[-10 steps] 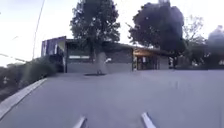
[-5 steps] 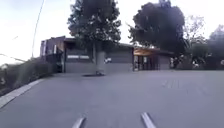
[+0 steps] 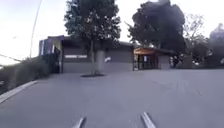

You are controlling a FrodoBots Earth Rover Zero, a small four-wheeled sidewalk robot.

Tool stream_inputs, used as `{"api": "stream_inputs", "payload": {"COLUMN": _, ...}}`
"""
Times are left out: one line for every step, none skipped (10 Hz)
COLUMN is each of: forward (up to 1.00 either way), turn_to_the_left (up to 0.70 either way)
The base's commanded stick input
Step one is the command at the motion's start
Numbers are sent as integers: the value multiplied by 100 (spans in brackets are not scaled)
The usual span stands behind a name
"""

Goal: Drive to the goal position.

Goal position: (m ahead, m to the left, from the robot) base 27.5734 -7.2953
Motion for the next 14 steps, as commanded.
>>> {"api": "stream_inputs", "payload": {"forward": 97, "turn_to_the_left": -14}}
{"api": "stream_inputs", "payload": {"forward": 98, "turn_to_the_left": 0}}
{"api": "stream_inputs", "payload": {"forward": 98, "turn_to_the_left": 0}}
{"api": "stream_inputs", "payload": {"forward": 98, "turn_to_the_left": 0}}
{"api": "stream_inputs", "payload": {"forward": 97, "turn_to_the_left": 0}}
{"api": "stream_inputs", "payload": {"forward": 97, "turn_to_the_left": 0}}
{"api": "stream_inputs", "payload": {"forward": 97, "turn_to_the_left": -9}}
{"api": "stream_inputs", "payload": {"forward": 97, "turn_to_the_left": -35}}
{"api": "stream_inputs", "payload": {"forward": 97, "turn_to_the_left": -38}}
{"api": "stream_inputs", "payload": {"forward": 97, "turn_to_the_left": -31}}
{"api": "stream_inputs", "payload": {"forward": 97, "turn_to_the_left": -11}}
{"api": "stream_inputs", "payload": {"forward": 97, "turn_to_the_left": 0}}
{"api": "stream_inputs", "payload": {"forward": 97, "turn_to_the_left": 0}}
{"api": "stream_inputs", "payload": {"forward": 97, "turn_to_the_left": 0}}
